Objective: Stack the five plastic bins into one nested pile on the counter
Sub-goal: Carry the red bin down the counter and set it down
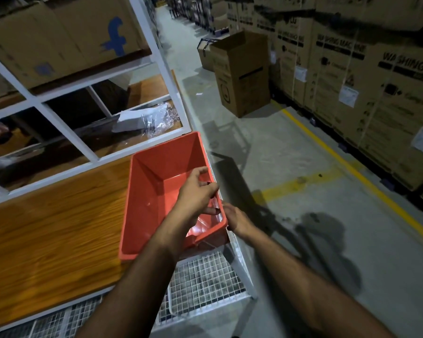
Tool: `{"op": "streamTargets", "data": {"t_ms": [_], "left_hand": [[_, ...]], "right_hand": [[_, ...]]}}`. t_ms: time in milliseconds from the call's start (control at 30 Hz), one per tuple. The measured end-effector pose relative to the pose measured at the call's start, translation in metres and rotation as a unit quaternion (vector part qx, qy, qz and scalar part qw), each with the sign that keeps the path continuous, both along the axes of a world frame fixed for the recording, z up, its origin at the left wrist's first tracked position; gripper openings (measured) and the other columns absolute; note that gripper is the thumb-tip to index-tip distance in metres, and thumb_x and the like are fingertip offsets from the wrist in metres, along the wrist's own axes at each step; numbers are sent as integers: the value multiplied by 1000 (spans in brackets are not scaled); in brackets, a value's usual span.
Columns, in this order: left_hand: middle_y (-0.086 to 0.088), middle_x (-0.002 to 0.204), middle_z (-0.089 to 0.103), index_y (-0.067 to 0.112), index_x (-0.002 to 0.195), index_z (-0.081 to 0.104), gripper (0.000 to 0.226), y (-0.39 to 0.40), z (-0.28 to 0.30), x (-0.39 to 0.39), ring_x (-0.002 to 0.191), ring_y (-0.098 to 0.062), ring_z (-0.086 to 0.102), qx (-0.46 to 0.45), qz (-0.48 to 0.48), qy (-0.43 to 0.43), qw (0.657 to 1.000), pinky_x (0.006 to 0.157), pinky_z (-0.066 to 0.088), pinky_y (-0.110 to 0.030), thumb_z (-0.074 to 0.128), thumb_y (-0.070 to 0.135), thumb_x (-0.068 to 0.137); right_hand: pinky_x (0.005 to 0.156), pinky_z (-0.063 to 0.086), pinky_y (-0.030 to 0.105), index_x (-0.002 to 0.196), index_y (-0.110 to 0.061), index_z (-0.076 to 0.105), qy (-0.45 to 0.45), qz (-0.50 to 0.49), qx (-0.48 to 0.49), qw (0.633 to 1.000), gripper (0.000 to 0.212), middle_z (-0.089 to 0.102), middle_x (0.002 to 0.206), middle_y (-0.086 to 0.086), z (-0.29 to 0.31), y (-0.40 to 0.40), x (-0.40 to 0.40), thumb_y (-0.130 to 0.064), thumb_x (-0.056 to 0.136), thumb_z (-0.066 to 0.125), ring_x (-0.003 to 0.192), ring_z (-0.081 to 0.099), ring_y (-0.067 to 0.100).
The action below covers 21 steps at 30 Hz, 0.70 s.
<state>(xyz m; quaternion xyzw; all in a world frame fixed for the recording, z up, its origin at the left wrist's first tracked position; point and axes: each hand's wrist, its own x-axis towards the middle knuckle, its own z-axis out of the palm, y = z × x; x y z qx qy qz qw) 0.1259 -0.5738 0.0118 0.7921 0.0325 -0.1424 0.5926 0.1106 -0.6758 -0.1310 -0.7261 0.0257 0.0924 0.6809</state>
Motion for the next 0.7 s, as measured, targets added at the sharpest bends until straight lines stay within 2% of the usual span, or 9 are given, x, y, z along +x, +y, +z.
{"op": "streamTargets", "data": {"t_ms": [100, 200, 300, 400, 500, 600, 700], "left_hand": [[-11, 94, 53, 27, 128, 46, 50, 1, 1, 0, 86, -27, 60, -4, -4, 3, 1000, 53, 58, -41, 57, 2, 86], [-16, 101, 55, 26, 130, 47, 53, 3, 1, 1, 89, -30, 63, -2, -5, 7, 1000, 53, 57, -39, 57, 3, 84], [-24, 109, 57, 27, 130, 47, 52, 5, 1, 2, 93, -35, 65, -1, -10, 12, 1000, 56, 58, -41, 58, 4, 84], [-27, 120, 56, 29, 127, 49, 50, 7, 2, 1, 96, -37, 66, -2, -10, 14, 1000, 57, 58, -42, 57, 5, 83], [-25, 117, 56, 28, 128, 48, 50, 8, 2, 2, 93, -35, 66, -2, -16, 15, 1000, 57, 57, -40, 57, 5, 85], [-20, 107, 57, 27, 128, 48, 50, 8, 1, 2, 85, -29, 65, -6, -19, 14, 1000, 56, 57, -39, 56, 3, 85], [-16, 102, 57, 26, 127, 48, 49, 8, 2, 1, 84, -28, 64, -11, -15, 14, 1000, 56, 58, -40, 56, 2, 86]], "right_hand": [[62, 41, 9, 130, -24, 62, -1, 1, -5, 1000, 59, 72, 113, 3, -3, 1, 2, -58, 88, 37, 89, 63, 4], [67, 42, 9, 133, -26, 60, 12, -3, 1, 1000, 55, 69, 124, 3, -8, 3, 5, -55, 91, 39, 102, 64, 10], [78, 47, 20, 133, -30, 60, 18, 3, 18, 1000, 48, 70, 122, -1, -10, 5, 4, -54, 96, 41, 108, 65, 12], [90, 52, 34, 132, -33, 61, 32, -3, 36, 999, 52, 71, 120, 1, -18, 8, 6, -59, 90, 44, 110, 67, 18], [92, 50, 37, 130, -33, 62, 24, -4, 35, 999, 50, 71, 120, 4, -18, 9, 7, -57, 90, 44, 111, 66, 23], [95, 52, 38, 134, -24, 60, 23, -8, 54, 998, 47, 70, 124, 7, -19, 8, 7, -48, 96, 46, 113, 66, 23], [102, 50, 46, 134, -32, 60, 22, -10, 47, 999, 44, 70, 125, 4, -21, 9, 6, -51, 97, 47, 115, 65, 20]]}}
